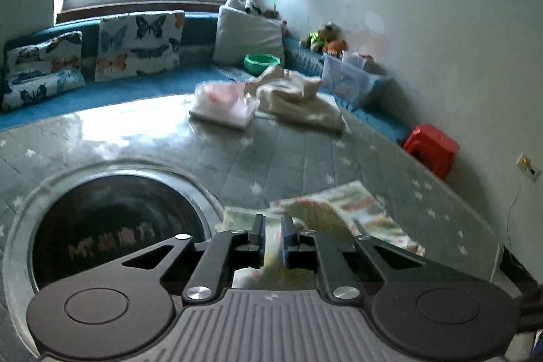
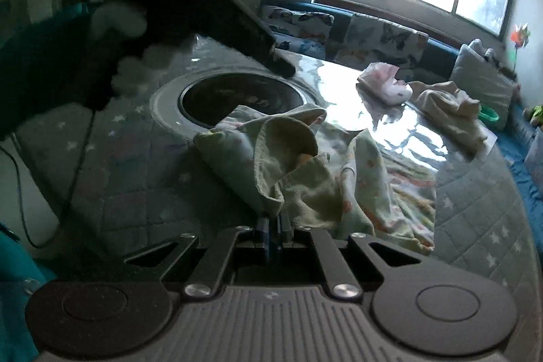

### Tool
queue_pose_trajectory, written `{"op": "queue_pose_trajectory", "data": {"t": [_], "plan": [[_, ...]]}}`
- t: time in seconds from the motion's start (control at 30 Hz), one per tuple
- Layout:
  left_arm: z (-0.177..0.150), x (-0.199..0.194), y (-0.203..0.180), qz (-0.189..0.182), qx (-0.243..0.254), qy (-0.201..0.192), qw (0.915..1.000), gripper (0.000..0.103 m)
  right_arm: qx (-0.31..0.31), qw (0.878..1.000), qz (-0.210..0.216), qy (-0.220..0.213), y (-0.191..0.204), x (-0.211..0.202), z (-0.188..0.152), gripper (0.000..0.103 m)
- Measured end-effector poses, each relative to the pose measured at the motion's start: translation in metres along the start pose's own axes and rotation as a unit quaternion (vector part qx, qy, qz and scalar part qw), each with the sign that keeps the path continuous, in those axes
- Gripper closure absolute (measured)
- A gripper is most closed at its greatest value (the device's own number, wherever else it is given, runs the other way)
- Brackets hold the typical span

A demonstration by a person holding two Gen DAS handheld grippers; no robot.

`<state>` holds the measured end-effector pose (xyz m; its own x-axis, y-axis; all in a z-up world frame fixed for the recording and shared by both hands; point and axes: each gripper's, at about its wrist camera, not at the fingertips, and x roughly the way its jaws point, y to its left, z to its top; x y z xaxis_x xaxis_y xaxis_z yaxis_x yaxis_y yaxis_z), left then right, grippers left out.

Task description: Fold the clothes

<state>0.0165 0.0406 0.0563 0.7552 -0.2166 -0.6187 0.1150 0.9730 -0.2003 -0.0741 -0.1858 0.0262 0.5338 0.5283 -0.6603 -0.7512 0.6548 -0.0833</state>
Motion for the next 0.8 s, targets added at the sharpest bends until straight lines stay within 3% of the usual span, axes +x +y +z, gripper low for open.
{"op": "queue_pose_trajectory", "data": {"t": [0.07, 0.17, 0.3, 0.43, 0.47, 0.6, 0.8], "plan": [[-0.007, 0.006, -0.003, -0.004, -0.004, 0.011, 0.9999, 0.083, 0.014, 1.0, -0.017, 0.002, -0.003, -0.002, 0.0, 0.099], [-0.021, 0.011, -0.007, -0.006, -0.016, 0.029, 0.9994, 0.076, 0.038, 0.999, 0.006, 0.004, -0.008, -0.009, -0.006, 0.095], [-0.031, 0.008, -0.011, 0.003, -0.018, 0.036, 0.9992, 0.065, 0.044, 0.999, 0.0, -0.02, -0.008, -0.021, -0.006, 0.087], [-0.037, 0.001, -0.016, 0.013, -0.018, 0.034, 0.9992, 0.056, 0.073, 0.996, -0.016, -0.038, -0.012, -0.026, -0.008, 0.07], [-0.039, -0.001, -0.017, 0.017, -0.017, 0.034, 0.9991, 0.055, 0.082, 0.996, -0.021, -0.043, -0.012, -0.026, -0.009, 0.061], [-0.045, -0.009, -0.02, 0.029, -0.013, 0.034, 0.9989, 0.049, 0.112, 0.992, -0.029, -0.057, -0.014, -0.028, -0.014, 0.052], [-0.05, -0.019, -0.026, 0.042, -0.005, 0.033, 0.9986, 0.039, 0.13, 0.988, -0.045, -0.067, -0.012, -0.031, -0.018, 0.022]]}}
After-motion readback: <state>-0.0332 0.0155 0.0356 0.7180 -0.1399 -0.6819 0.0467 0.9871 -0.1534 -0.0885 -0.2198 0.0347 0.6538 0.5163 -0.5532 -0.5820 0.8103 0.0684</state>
